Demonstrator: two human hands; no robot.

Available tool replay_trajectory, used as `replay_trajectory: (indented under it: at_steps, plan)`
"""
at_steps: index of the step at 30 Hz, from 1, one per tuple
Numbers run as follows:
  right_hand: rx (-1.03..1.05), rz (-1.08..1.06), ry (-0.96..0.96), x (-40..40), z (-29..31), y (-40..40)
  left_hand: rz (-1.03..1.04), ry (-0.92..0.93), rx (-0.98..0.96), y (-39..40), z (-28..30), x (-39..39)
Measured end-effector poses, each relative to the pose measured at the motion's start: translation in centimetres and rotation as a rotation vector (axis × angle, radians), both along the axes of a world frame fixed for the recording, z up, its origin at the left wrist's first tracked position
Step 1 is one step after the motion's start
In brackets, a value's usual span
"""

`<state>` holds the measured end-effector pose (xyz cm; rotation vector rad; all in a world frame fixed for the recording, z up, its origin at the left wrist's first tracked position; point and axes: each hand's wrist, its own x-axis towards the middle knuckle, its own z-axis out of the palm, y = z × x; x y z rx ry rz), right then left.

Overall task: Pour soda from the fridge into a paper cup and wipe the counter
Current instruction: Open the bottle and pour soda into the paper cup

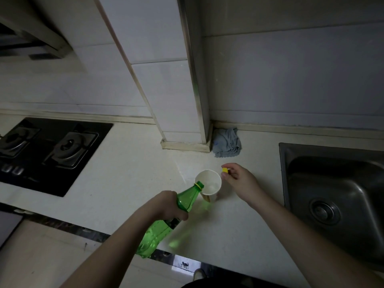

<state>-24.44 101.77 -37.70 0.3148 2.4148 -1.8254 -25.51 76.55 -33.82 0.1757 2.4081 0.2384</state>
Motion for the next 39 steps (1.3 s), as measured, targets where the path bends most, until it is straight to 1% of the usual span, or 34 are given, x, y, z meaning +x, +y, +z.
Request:
replay_trajectory:
  at_steps: [17,24,39]
  plan:
    - [0.014,0.009,-0.020,0.1,0.4,-0.2,-0.006,-0.015,-0.007,-0.2,0.6,0.2]
    - [-0.002,-0.004,-0.008,0.0,0.6,-0.3,-0.040,-0.016,-0.049,0.0,1.1,0.0]
    - [-0.038,-0.008,0.006,0.0,1.4,-0.6,-0.042,0.005,-0.049,0.4,1.5,-0.2]
